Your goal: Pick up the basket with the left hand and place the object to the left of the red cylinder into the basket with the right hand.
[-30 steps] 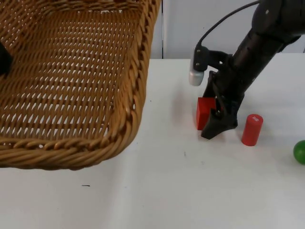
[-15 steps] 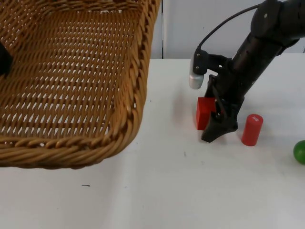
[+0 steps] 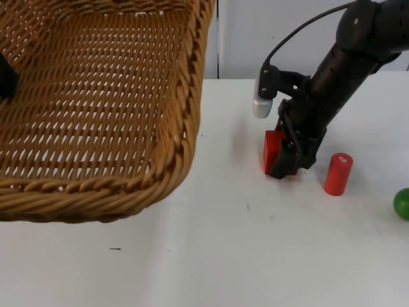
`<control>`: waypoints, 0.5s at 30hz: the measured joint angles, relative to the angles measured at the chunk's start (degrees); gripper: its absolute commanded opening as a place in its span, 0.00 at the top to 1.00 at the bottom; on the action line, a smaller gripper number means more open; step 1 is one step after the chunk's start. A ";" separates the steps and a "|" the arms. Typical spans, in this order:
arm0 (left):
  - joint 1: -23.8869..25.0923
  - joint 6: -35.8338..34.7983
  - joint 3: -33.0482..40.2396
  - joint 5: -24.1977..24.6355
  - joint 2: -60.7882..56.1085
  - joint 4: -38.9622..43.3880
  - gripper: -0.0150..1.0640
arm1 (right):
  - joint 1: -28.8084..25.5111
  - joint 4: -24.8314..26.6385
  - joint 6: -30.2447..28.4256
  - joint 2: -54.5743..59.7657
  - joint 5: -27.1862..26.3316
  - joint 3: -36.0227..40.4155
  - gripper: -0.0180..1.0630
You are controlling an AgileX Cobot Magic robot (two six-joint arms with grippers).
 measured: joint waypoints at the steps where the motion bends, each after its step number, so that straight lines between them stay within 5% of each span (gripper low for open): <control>1: 0.00 -0.22 0.00 0.00 0.00 -0.06 0.99 | 0.00 0.00 0.00 0.00 0.00 0.00 0.49; 15: 0.00 -0.33 0.00 0.00 0.00 -0.43 0.99 | 0.00 0.00 0.00 0.00 -0.08 0.00 0.95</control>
